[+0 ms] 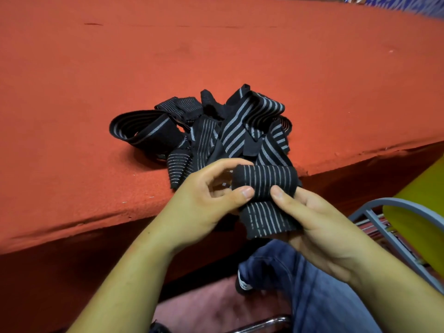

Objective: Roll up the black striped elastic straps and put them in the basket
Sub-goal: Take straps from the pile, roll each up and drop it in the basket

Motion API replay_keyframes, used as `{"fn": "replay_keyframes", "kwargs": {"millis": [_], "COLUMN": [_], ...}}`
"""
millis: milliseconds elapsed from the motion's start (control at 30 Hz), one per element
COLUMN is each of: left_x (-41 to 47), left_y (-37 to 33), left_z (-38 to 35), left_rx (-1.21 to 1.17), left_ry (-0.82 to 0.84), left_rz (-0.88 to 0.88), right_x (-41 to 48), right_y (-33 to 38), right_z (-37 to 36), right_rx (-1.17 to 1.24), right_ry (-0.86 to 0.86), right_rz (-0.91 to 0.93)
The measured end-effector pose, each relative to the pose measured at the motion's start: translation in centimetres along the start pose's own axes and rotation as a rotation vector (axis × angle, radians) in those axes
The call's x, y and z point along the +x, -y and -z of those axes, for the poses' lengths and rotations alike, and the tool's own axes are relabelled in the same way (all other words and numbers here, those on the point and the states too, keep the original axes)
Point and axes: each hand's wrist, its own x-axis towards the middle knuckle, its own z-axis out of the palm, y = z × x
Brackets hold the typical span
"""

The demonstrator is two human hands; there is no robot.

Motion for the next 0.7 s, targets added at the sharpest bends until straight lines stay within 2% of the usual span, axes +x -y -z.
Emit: {"fn": "replay_keyframes", "kwargs": {"millis": [167,433,600,700], "left_x": [0.0,-0.2,0.2,0.2], "left_y": [0.1,-0.3,0.7,0.7], "left_z": [-0.1,-0.2,0.1,0.2], "left_rx": [0.172,0.151,0.051,0.028], "left_ry": [0.001,0.047,0.049,0.045], "left_rz": [-0.077,-0.041,0.098,0.108], "right_x": [0.2,0.0,0.2,0.4], "right_y": [0.5,0.6,0.5,0.5], "right_z": [0.0,0.0,0.3,0.3], "right_rx": [0.067,0.050,0.040,0.077], "right_ry": [-0.044,-0.048,-0.061,-0.114], "right_rz": [-0.036,-0.021,0.012,0.019]}}
